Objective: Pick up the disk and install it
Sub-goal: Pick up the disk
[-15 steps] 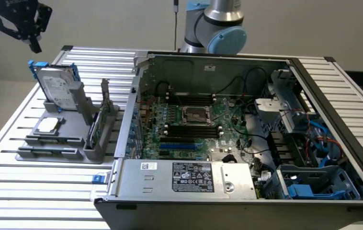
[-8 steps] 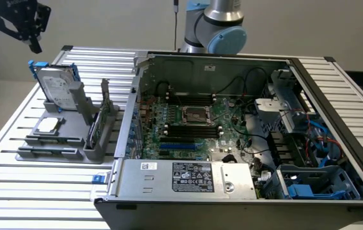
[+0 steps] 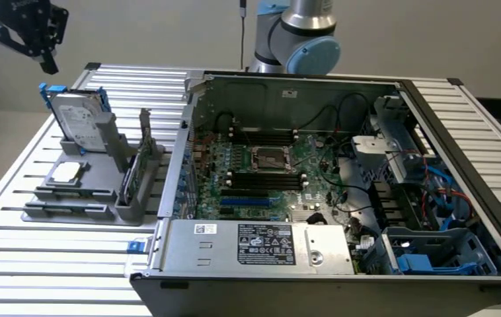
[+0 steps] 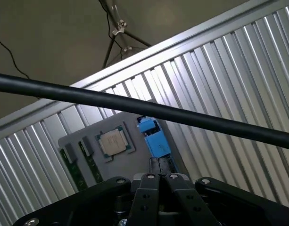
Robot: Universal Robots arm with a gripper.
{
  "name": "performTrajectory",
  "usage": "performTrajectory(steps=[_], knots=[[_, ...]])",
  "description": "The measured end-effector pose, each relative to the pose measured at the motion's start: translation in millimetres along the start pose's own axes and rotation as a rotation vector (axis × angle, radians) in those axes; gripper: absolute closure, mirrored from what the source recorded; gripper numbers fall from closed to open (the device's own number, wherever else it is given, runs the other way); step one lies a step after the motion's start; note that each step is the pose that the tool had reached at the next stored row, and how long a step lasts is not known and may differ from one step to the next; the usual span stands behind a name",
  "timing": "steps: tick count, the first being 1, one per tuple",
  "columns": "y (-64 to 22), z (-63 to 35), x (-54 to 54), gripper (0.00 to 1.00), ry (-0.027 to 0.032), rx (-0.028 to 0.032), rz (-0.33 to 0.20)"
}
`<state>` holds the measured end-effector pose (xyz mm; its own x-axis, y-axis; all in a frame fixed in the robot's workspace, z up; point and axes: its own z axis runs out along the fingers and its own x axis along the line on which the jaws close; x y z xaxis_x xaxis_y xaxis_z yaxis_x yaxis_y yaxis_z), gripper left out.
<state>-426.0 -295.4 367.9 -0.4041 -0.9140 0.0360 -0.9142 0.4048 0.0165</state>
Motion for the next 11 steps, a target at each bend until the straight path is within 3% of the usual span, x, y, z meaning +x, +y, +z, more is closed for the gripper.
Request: performTrajectory(steps=[6, 11], knots=[[0.1, 1.0, 0.0, 0.89, -0.0003, 0.0018, -0.065], [0.7, 2.5, 0.2, 0.89, -0.0047, 0.0013, -0.105]])
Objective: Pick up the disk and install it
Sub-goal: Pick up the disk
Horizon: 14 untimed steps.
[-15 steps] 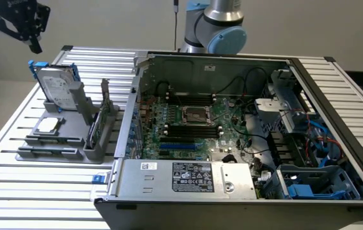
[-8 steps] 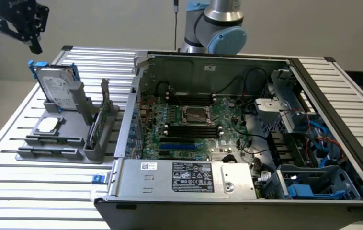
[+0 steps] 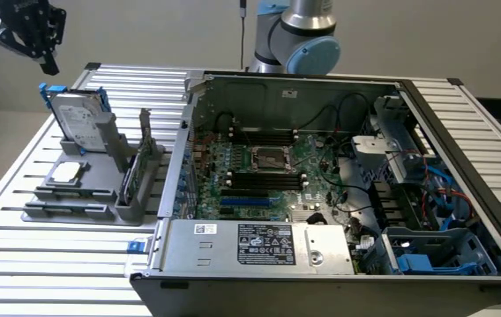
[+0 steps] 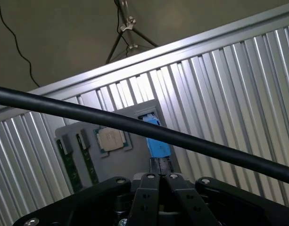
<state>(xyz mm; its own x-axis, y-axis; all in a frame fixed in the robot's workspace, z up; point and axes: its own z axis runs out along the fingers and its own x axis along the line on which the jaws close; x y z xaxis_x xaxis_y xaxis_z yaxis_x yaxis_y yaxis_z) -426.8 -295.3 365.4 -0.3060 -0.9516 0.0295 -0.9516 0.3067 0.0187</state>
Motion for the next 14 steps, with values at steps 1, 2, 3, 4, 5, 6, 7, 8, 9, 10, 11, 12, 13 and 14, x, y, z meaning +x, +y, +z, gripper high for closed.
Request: performTrajectory(steps=[1, 2, 3, 4, 5, 6, 7, 8, 9, 10, 11, 12, 13, 14], knots=[[0.1, 0.3, 0.0, 0.89, -0.0011, -0.0001, -0.008], [0.4, 0.7, 0.1, 0.89, -0.0021, -0.0004, -0.015], [0.7, 1.1, 0.2, 0.89, -0.0033, -0.0007, -0.022], [1.0, 1.5, 0.3, 0.89, -0.0046, -0.0009, -0.029], [1.3, 2.1, 0.4, 0.89, -0.0061, -0.0012, -0.037], [1.6, 2.6, 0.5, 0.89, -0.0075, -0.0014, -0.044], [1.9, 3.0, 0.6, 0.89, -0.0088, -0.0017, -0.051], [2.2, 3.6, 0.6, 0.89, -0.0102, -0.0019, -0.059], [2.5, 4.0, 0.7, 0.89, -0.0115, -0.0022, -0.067], [2.6, 4.4, 0.8, 0.89, -0.0126, -0.0024, -0.076], [2.7, 4.6, 0.8, 0.89, -0.0129, -0.0025, -0.085], [2.7, 4.8, 0.8, 0.89, -0.0129, -0.0025, -0.096], [2.7, 5.0, 0.8, 0.89, -0.0130, -0.0023, -0.106], [2.8, 5.3, 0.8, 0.89, -0.0130, -0.0019, -0.116]])
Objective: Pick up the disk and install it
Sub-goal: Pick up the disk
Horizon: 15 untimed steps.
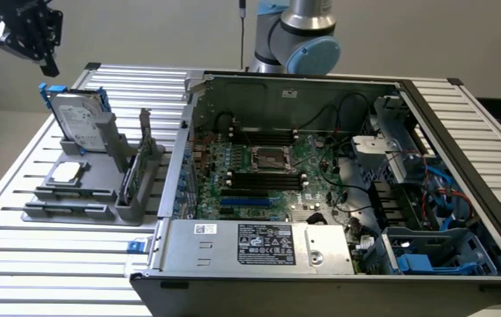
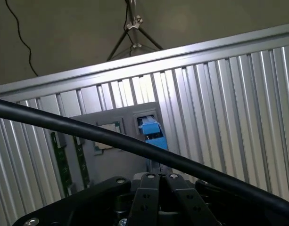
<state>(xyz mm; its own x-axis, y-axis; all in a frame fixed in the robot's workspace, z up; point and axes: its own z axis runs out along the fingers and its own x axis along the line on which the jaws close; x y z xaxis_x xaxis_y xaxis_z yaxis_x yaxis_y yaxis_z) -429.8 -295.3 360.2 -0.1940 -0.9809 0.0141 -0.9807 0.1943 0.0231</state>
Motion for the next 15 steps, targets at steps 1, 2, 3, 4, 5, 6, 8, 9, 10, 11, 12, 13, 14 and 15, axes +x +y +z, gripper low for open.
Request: performTrajectory(steps=[1, 2, 3, 4, 5, 6, 8, 9, 10, 11, 12, 13, 14, 15], knots=[[0.2, 0.1, -0.2, 0.89, 0.0001, 0.0002, -0.008], [0.4, 0.2, -0.5, 0.89, 0.0003, 0.0003, -0.017], [0.7, 0.3, -0.9, 0.89, 0.0004, 0.0006, -0.025], [1.0, 0.3, -1.5, 0.89, 0.0006, 0.0007, -0.032], [1.3, 0.3, -2.1, 0.89, 0.0008, 0.0007, -0.040], [1.6, 0.3, -2.8, 0.89, 0.0010, 0.0009, -0.047], [2.5, 0.3, -4.3, 0.89, 0.0014, 0.0010, -0.064], [3.0, 0.4, -5.0, 0.89, 0.0015, 0.0012, -0.071], [3.4, 0.4, -5.9, 0.89, 0.0017, 0.0013, -0.079], [3.9, 0.4, -6.9, 0.89, 0.0023, 0.0013, -0.088], [4.5, 0.4, -7.9, 0.89, 0.0043, 0.0017, -0.096], [5.0, 0.4, -8.6, 0.89, 0.0087, 0.0026, -0.104], [5.7, 0.4, -8.8, 0.89, 0.0121, 0.0032, -0.109], [6.2, 0.4, -8.7, 0.88, 0.0153, 0.0038, -0.114]])
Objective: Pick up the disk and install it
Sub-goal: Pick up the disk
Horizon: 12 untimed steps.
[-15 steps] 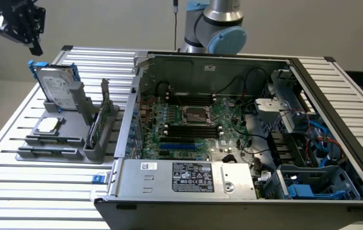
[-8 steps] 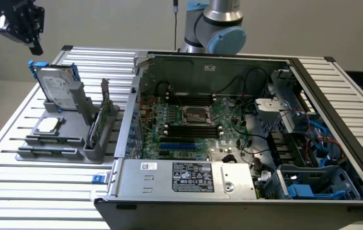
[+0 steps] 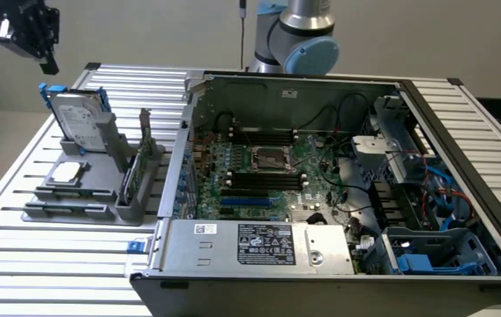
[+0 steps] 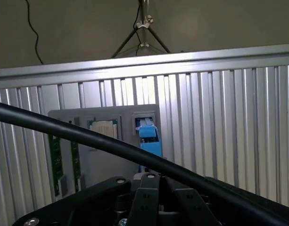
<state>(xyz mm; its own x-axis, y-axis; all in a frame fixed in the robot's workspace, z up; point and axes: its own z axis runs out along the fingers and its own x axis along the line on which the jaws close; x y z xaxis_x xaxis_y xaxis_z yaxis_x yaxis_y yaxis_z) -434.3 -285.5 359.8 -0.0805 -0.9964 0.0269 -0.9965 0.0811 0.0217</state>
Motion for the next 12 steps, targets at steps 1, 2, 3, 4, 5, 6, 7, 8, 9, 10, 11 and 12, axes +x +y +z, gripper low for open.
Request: performTrajectory(steps=[1, 2, 3, 4, 5, 6, 7, 8, 9, 10, 11, 12], knots=[[0.4, -0.1, 0.0, 0.88, 0.0021, 0.0006, -0.005], [0.7, 0.0, 0.1, 0.83, 0.0031, 0.0012, -0.010], [0.8, 0.0, 0.1, 0.76, 0.0036, 0.0020, -0.015], [1.1, 0.0, 0.1, 0.76, 0.0039, 0.0029, -0.021], [1.2, 0.1, 0.1, 0.70, 0.0042, 0.0040, -0.027], [1.3, 0.2, 0.1, 0.64, 0.0044, 0.0052, -0.035], [1.4, 0.3, 0.1, 0.58, 0.0046, 0.0063, -0.042], [1.4, 0.4, 0.1, 0.58, 0.0048, 0.0077, -0.049], [1.5, 0.8, 0.1, 0.53, 0.0048, 0.0094, -0.057], [1.5, 1.4, 0.1, 0.47, 0.0048, 0.0116, -0.064], [1.6, 2.2, 0.1, 0.47, 0.0049, 0.0146, -0.072], [1.8, 3.1, 0.0, 0.40, 0.0049, 0.0174, -0.079]])
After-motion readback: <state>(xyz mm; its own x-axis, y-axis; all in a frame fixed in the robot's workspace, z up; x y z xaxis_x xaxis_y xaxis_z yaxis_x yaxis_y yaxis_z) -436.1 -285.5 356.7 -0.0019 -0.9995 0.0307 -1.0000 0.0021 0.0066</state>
